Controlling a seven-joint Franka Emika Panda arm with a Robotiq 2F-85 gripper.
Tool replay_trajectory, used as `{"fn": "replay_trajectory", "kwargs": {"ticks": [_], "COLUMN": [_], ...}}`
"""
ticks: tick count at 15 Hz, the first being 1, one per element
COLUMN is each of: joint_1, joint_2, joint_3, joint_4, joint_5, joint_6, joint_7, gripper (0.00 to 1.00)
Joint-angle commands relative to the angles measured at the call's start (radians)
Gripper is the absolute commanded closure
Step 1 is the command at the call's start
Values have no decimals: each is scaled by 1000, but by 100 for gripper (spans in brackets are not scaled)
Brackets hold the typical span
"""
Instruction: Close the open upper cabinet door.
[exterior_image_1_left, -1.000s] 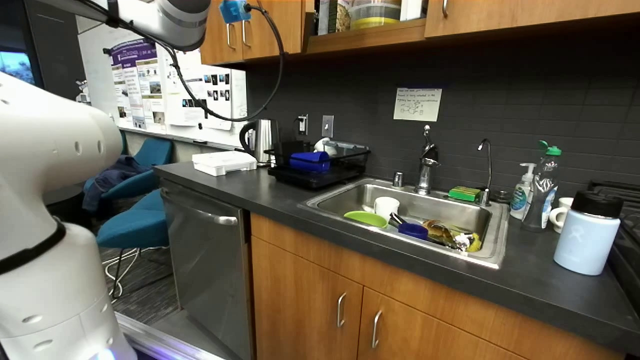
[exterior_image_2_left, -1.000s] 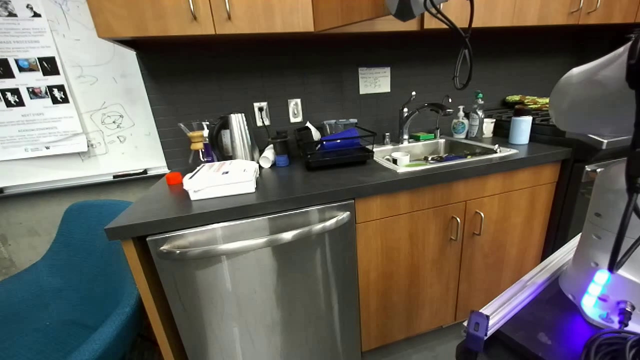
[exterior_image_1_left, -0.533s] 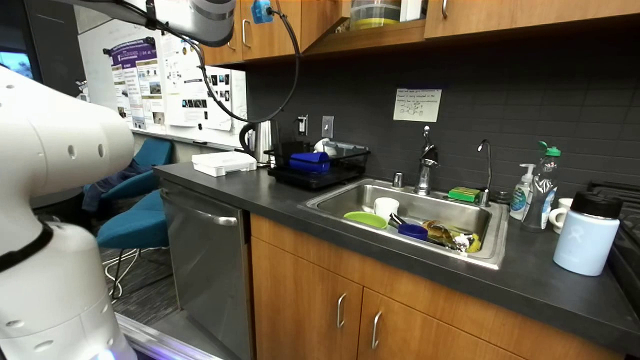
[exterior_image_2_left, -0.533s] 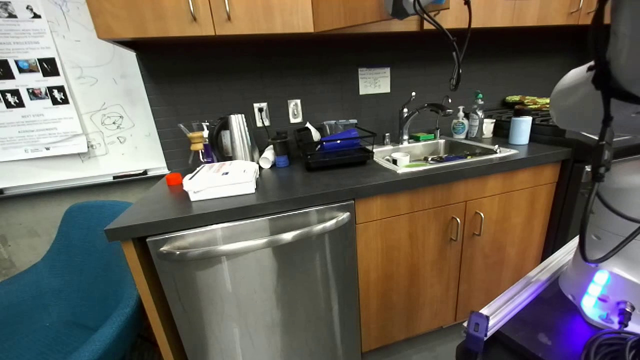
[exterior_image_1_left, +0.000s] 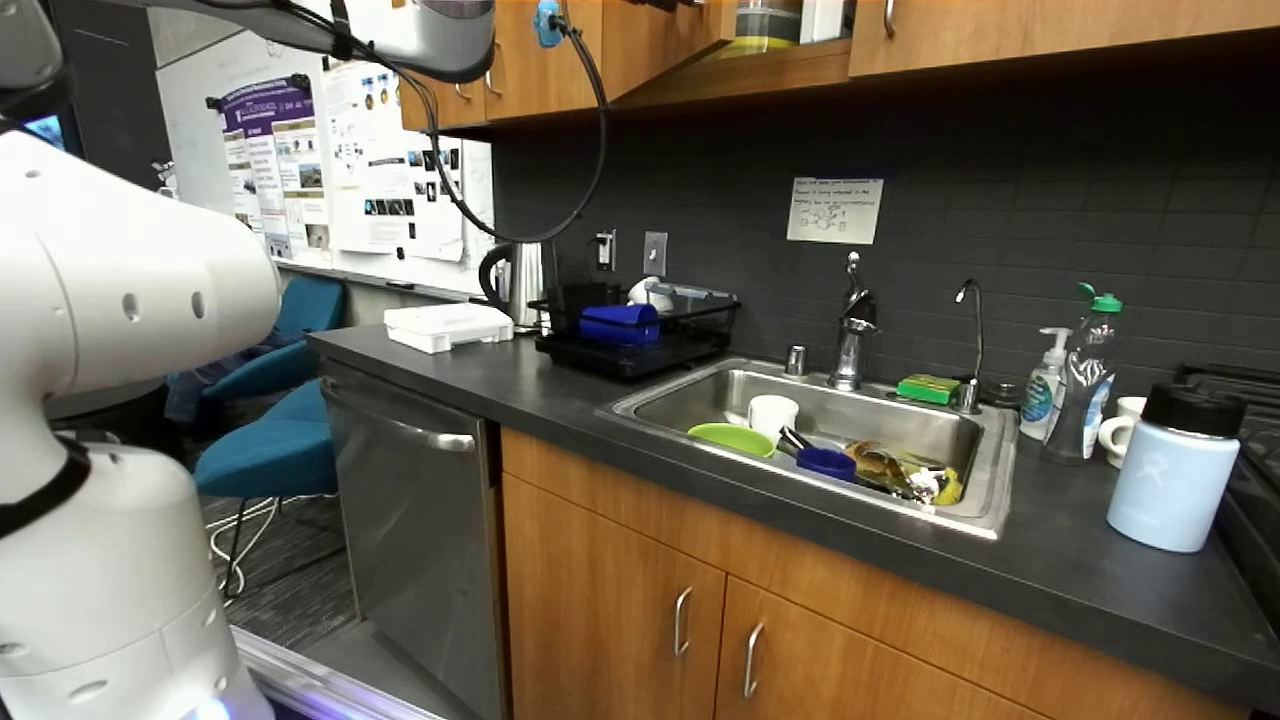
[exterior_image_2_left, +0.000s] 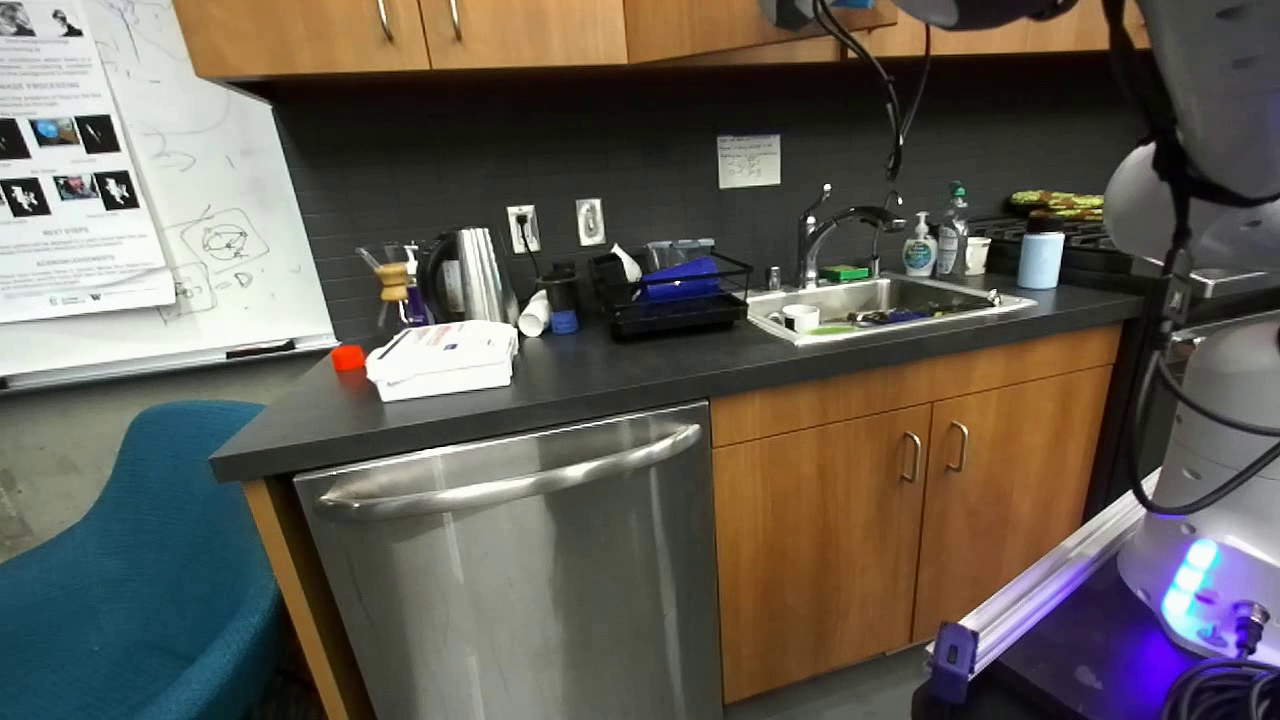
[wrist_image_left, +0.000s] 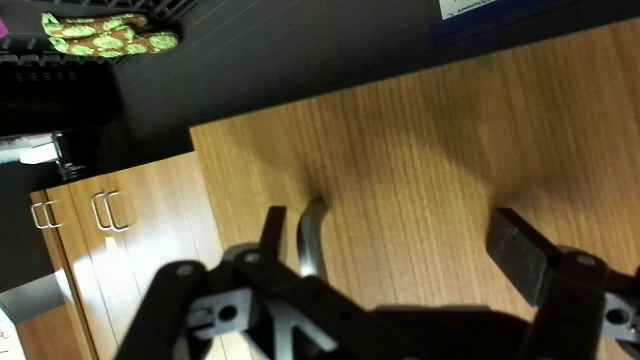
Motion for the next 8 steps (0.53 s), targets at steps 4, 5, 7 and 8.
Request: {"fn": "replay_trajectory", "kwargs": {"ticks": [4, 5, 7, 8], "joint_1": [-16, -23, -44, -52], "joint_2": [93, 102, 144, 163], "joint_3": [-3, -5, -7, -7], "joint_4": [41, 41, 57, 64], "joint_5": [-62, -69, -84, -89], "joint_6": [-40, -41, -59, -68], "joint_7": [77, 83, 92, 96], "gripper": [0, 0, 0, 0]}}
